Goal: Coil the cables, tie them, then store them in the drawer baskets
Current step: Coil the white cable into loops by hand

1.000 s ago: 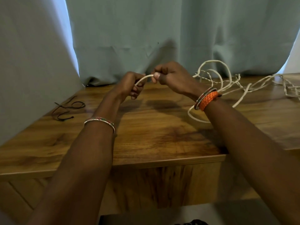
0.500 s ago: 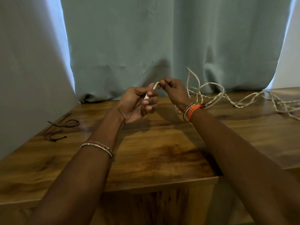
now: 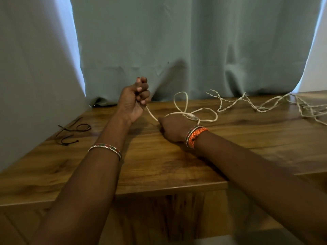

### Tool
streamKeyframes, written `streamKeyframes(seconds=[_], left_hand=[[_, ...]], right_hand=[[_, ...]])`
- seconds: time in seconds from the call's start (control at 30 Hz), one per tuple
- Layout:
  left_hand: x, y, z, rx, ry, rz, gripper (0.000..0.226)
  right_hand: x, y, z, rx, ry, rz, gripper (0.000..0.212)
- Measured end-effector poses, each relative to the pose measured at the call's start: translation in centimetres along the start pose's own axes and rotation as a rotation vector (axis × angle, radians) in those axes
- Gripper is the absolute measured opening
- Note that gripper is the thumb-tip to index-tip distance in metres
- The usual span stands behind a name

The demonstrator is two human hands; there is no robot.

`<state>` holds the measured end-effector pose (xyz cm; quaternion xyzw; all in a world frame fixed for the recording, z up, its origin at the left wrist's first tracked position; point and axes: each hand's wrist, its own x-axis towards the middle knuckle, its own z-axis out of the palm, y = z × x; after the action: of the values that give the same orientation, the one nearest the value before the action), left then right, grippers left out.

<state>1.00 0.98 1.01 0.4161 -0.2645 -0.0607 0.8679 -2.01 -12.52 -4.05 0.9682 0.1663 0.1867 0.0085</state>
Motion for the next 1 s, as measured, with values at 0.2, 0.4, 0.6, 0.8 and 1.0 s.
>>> streamKeyframes(seconds=[0.2,0.4,0.6,0.8,1.0], left_hand=[[0.0,-0.6,-1.1,0.167,0.116,-0.065,0.031],[0.2,-1.7,-1.6,0.509,0.073,-0.210,0.030],[0.4,-3.9,-0.4,0.773,0.134,-0.151,0.033],[0.1,-3.5,-0.1,0.482,0.129,-0.240,0.029],[-1.3,-2.8,0.2,0.367,-0.149,-0.509,0.031]], right_hand=[[-3.3,-3.1,-1.3,-0.053,0.134,-0.149,0.019],[-5.8,-3.1,-3.8,0.005,0.356,-0.153,0.033],[-6.1,-1.6,-4.5,0.295,0.226,-0.124,0.018],[-6.1,-1.3,-6.4,0.616,0.036,-0.189,0.023],[-2.9,2.6,-9.5,0.535,0.346,-0.081,0.026]])
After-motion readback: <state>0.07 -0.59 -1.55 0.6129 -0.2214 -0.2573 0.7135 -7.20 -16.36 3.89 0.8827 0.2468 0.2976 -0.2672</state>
